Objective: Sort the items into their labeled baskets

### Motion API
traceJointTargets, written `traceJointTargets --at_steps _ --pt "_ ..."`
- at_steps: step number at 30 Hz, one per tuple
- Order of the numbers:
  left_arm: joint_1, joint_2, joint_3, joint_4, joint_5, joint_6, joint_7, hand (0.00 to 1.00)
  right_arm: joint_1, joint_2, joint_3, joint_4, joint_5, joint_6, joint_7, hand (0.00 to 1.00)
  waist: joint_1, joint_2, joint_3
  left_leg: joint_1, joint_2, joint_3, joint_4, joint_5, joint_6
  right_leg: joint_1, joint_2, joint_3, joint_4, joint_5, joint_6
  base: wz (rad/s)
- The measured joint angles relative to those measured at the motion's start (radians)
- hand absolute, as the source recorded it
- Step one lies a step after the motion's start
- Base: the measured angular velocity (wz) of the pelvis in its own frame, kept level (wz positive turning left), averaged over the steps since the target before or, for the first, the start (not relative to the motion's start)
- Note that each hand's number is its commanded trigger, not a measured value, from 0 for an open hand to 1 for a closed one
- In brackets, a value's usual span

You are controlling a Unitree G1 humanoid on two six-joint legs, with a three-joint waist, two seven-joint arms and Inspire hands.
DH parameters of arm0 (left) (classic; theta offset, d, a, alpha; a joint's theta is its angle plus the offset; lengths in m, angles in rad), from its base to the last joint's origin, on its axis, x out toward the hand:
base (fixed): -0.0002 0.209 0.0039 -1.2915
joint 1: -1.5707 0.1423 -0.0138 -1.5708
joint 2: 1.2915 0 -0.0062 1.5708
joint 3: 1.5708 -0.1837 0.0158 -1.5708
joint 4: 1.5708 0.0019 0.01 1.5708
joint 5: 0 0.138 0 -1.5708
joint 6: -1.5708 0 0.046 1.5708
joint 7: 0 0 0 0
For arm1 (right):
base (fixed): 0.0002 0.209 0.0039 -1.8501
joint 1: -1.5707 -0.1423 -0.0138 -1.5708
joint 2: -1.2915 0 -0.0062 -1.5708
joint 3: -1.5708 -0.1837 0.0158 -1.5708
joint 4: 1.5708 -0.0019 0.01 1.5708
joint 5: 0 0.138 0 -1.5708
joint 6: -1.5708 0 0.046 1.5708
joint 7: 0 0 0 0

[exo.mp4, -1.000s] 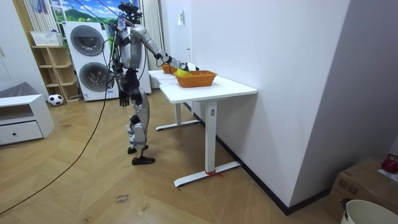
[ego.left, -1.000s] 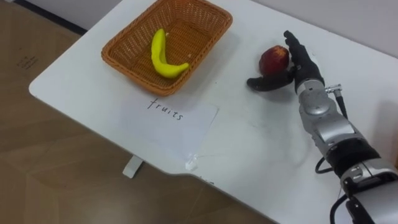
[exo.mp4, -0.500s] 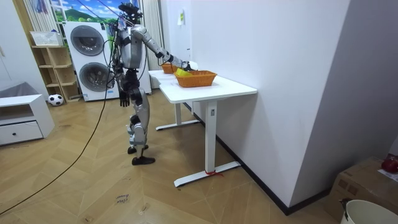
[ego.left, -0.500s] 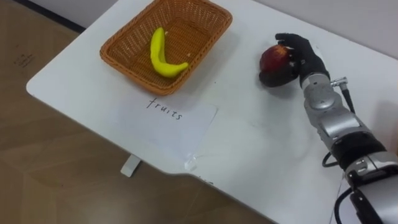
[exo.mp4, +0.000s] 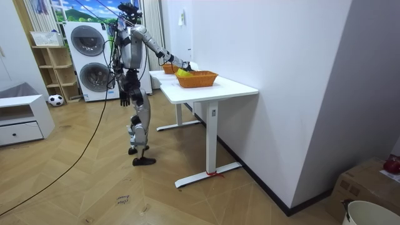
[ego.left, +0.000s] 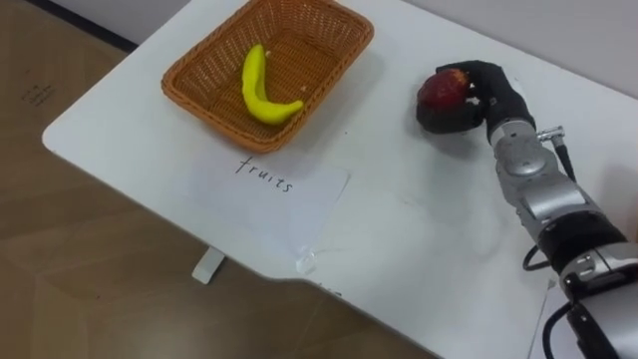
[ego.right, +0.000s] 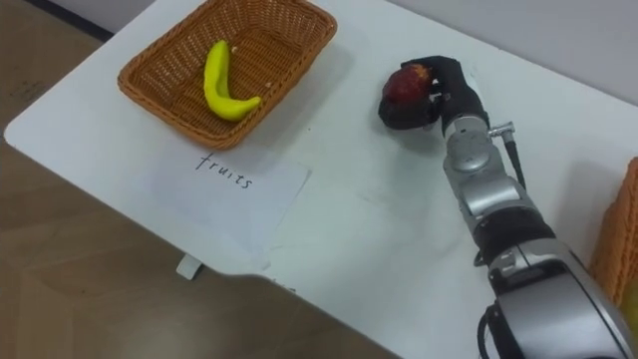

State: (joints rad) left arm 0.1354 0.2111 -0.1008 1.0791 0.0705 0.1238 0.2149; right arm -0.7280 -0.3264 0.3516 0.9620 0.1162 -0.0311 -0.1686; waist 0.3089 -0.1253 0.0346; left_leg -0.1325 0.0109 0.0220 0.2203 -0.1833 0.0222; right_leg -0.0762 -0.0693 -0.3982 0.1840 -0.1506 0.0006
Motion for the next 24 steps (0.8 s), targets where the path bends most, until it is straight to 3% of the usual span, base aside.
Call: traceJointTargets --at_steps 12,19,21,23,24 --pt "0.027 -0.002 0.028 -0.051 0.035 0.0 0.0 0.0 0.0 0.0 -0.007 -0.058 0.017 0.036 0.059 1.0 -0.006 0.005 -0.0085 0.009 -0.006 -0.012 0.003 0.0 -0.001 0.017 -0.001 -0.016 -0.004 0.0 -0.001 0.03" --pt "0.089 -0.009 0.097 -0.07 0.051 0.01 0.001 0.0 0.003 -0.022 -0.024 -0.202 0.018 0.053 0.081 1.0 -0.031 0.011 -0.0138 0.056 -0.008 -0.03 -0.001 0.0 -0.001 0.08 -0.002 -0.016 -0.019 0.0 0.003 0.12" --pt "0.103 -0.009 0.106 -0.078 0.053 0.011 0.001 0.0 0.003 -0.025 -0.032 -0.227 0.016 0.055 0.081 1.0 -0.033 0.012 -0.0164 0.071 -0.008 -0.031 -0.005 0.0 -0.001 0.095 -0.001 -0.016 -0.021 -0.001 0.004 0.09" --pt "0.107 -0.01 0.118 -0.078 0.052 0.019 -0.002 0.0 0.003 -0.025 -0.043 -0.252 0.011 0.055 0.082 1.0 -0.032 0.013 -0.0264 0.081 -0.009 -0.032 -0.014 0.0 -0.001 0.105 0.0 -0.017 -0.027 -0.002 0.005 0.05" --pt "0.108 -0.009 0.118 -0.078 0.052 0.021 -0.002 0.0 0.003 -0.025 -0.044 -0.255 0.011 0.055 0.082 1.0 -0.032 0.014 -0.0263 0.086 -0.009 -0.033 -0.014 0.0 -0.001 0.112 0.0 -0.017 -0.031 -0.002 0.006 0.0"
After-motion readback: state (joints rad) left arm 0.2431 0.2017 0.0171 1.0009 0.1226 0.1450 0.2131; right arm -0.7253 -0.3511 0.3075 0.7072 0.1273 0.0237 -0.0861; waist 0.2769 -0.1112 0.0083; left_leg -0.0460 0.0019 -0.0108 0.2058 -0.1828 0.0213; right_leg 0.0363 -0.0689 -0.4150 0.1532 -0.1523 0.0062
